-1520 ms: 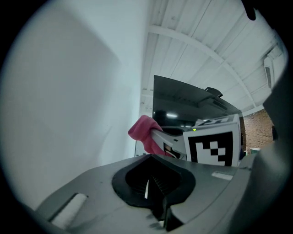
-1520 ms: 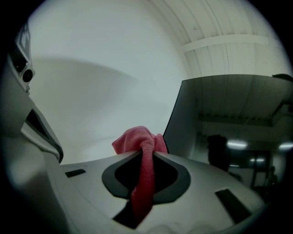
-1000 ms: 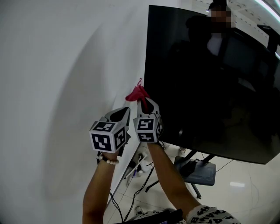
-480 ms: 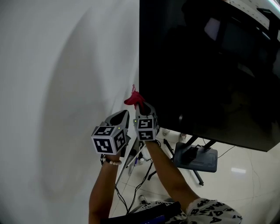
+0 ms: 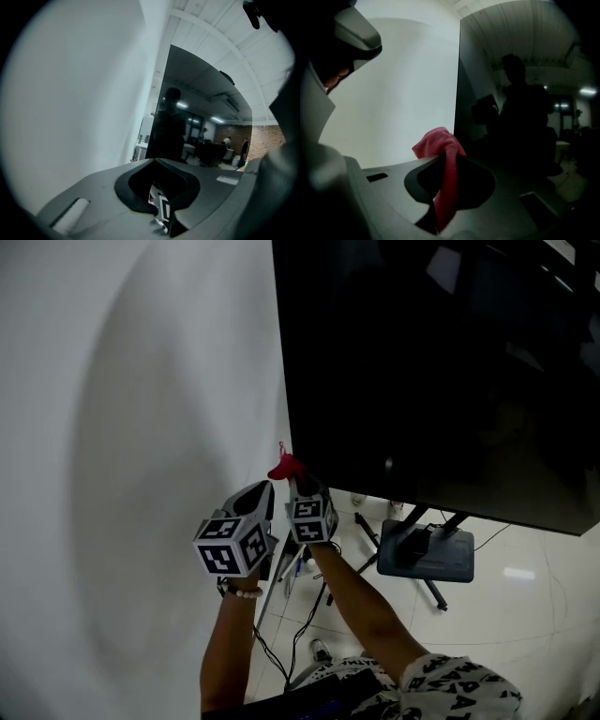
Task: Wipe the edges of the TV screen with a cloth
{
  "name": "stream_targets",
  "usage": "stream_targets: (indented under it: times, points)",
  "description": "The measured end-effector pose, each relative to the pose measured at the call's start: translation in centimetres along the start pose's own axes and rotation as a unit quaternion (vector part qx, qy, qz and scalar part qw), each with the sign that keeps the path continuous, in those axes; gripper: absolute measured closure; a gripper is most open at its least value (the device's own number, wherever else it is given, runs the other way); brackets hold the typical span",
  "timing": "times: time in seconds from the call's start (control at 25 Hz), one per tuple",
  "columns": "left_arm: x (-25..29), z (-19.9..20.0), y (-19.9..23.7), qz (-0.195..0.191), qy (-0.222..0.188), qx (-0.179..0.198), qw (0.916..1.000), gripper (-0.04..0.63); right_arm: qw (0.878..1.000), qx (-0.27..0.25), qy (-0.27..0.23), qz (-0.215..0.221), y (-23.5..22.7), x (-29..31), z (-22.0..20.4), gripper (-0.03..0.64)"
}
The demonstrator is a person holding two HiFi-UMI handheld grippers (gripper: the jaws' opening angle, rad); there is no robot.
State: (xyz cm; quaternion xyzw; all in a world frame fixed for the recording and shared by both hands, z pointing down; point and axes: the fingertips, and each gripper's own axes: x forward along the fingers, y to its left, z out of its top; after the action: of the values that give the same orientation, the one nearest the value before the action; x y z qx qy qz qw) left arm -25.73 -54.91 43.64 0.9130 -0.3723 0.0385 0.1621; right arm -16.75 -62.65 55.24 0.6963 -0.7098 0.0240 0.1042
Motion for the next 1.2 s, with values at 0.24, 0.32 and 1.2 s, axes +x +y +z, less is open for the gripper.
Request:
stream_targets:
  times: [0.24,0.32,1.2]
  points:
    - [-0.1,-0.9,0.8,0.003,0.006,-0.023,0.9997,0.589,0.997,0.040,0.066,0.001,-0.4,0.4,-5.5,0.560]
    - [0.3,-1.5,0.7,-0.003,0.010,-0.035,0.9993,0.589,0.995,0.056,0.086,-0.004,-1.0,0.3,-7.0,0.560]
    - [2.8,-4.5,-5.3,-0.073,0.035,-0.046,0.9957,0.589,0.983,0.066,0.139,-0.097,-10.7,-5.2,-11.0,0.558]
